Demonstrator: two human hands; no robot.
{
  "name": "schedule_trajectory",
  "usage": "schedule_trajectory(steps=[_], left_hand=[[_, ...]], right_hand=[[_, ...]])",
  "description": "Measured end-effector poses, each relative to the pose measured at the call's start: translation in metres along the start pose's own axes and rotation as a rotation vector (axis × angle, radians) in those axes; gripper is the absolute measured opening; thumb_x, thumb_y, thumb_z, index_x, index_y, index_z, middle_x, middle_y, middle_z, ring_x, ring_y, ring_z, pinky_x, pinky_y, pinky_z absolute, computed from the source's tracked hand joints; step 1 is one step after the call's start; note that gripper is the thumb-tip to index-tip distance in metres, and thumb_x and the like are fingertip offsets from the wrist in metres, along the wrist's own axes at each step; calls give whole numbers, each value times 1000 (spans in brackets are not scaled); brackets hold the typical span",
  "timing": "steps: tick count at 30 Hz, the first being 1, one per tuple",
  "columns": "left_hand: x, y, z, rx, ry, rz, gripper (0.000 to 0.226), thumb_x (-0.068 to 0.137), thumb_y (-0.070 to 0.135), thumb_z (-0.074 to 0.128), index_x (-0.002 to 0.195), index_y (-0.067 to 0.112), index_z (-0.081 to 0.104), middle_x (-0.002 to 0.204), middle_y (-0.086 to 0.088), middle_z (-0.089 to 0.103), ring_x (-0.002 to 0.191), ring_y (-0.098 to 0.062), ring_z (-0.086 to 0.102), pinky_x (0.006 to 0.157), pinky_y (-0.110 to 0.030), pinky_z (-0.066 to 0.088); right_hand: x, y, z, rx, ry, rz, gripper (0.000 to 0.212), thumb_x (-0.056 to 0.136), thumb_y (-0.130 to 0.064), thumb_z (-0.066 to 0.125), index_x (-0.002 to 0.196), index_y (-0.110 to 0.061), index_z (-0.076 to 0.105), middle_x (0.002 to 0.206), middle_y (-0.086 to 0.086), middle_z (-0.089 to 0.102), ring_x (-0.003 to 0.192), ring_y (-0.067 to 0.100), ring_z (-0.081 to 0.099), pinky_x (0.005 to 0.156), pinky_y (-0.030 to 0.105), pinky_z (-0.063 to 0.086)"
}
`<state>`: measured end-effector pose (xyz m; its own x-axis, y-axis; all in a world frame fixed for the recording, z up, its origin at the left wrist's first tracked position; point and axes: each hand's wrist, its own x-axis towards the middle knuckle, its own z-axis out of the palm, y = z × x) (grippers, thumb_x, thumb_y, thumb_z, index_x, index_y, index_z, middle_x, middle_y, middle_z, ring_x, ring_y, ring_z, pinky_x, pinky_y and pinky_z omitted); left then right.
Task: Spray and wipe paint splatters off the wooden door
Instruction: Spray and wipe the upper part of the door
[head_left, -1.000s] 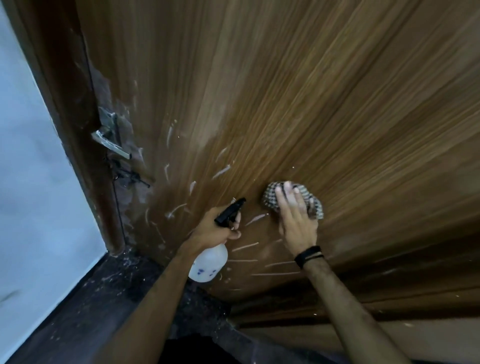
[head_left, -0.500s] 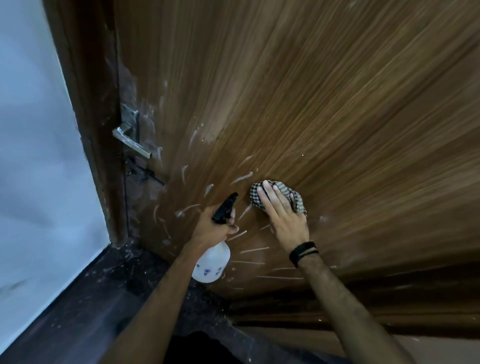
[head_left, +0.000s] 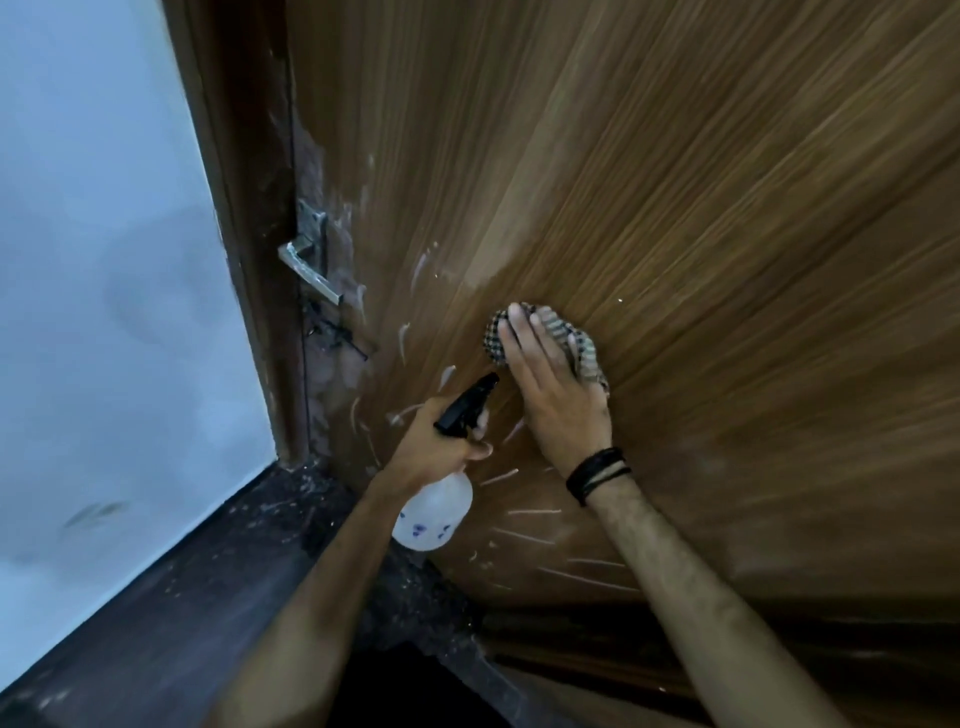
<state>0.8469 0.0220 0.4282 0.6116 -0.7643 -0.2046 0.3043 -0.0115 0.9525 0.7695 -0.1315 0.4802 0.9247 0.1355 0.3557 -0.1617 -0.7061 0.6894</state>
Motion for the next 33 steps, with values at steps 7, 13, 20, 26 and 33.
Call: schedule_trajectory(steps=[7,13,20,26,33], left_hand=[[-18,-5,-21,9,79,26,23,81,-16,69,92,3,62,73,-1,61,62,-16,57,47,-26,42],[-6,9,-41,-24,143,-21,29,86,-17,65,103,5,57,75,0,59,63,-6,60,52,-12,46],[20,38,-88,2,100,22,27,81,-18,67,92,6,62,76,-5,61,62,-17,57,48,-21,44],[37,41,-125,9,61,0,30,81,-18,67,83,12,61,71,0,61,69,-20,57,48,-20,43],[50,44,-135,32,-87,-25,29,79,-22,65,84,6,60,69,-1,57,63,-16,55,45,-22,40]], right_hand=[[-29,-21,16,225,-100,27,69,91,8,19,157,-12,23,165,1,17,150,12,20,97,31,49],[30,-3,-2,189,98,271,70,93,-3,54,157,-13,26,164,3,15,151,15,16,124,41,5],[82,-28,2,60,98,183,68,97,-19,49,158,-13,20,165,4,17,151,16,18,120,40,22],[65,-52,14,206,-71,207,82,86,-7,51,159,-16,14,167,-1,9,150,13,18,120,35,20],[109,-21,-15,122,149,420,73,93,-13,58,157,-14,23,165,2,12,153,17,9,123,44,4]])
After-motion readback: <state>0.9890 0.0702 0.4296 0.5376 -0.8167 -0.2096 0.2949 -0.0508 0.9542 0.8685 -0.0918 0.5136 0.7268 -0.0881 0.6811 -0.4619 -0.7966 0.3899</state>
